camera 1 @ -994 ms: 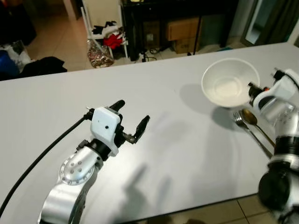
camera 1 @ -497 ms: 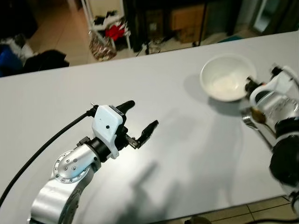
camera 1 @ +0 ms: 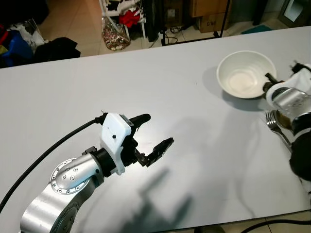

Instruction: Setting the table

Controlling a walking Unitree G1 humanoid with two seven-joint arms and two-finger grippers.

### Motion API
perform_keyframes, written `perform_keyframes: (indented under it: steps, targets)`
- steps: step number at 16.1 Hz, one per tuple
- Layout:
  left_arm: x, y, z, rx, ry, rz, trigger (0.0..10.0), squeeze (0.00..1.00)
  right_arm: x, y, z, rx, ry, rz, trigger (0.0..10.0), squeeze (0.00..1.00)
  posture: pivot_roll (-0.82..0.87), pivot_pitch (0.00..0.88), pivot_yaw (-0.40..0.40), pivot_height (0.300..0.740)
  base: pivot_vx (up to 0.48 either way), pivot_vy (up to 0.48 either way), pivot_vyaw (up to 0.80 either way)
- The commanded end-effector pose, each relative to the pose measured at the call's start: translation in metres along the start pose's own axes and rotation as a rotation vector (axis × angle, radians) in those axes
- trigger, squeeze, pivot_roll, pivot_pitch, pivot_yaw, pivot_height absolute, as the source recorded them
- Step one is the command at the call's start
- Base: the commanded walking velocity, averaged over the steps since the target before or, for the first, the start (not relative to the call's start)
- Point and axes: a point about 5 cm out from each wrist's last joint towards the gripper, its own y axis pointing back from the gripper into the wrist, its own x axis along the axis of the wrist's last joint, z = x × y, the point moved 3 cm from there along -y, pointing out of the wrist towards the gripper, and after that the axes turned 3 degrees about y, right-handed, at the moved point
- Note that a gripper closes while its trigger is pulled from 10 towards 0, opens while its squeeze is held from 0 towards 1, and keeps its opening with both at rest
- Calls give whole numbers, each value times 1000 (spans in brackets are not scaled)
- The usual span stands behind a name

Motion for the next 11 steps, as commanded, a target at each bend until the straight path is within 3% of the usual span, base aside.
perform_keyframes:
  steps: [1, 7, 8, 10, 11]
  targets:
    - [1, 3, 2, -10, -5, -9, 10000, 78, 11, 2, -7, 11, -25, 12, 10000, 0, -9, 142, 116, 740, 0, 0, 0]
    - [3, -1, 3, -28, 12, -15, 10000, 75, 19, 6, -1, -16, -65, -32, 10000, 0, -37, 130, 114, 740, 0, 0, 0]
    - [2, -3, 3, -32, 11, -14, 10000, 75, 18, 6, -1, -13, -86, -49, 10000, 620, -46, 123, 111, 740, 0, 0, 0]
    - [3, -5, 2, -37, 10, -13, 10000, 75, 17, 7, 0, -12, -108, -65, 10000, 1000, -50, 117, 109, 740, 0, 0, 0]
    - [3, -6, 2, -38, 9, -12, 10000, 75, 17, 7, 2, -18, -121, -70, 10000, 1000, -51, 111, 105, 740, 0, 0, 0]
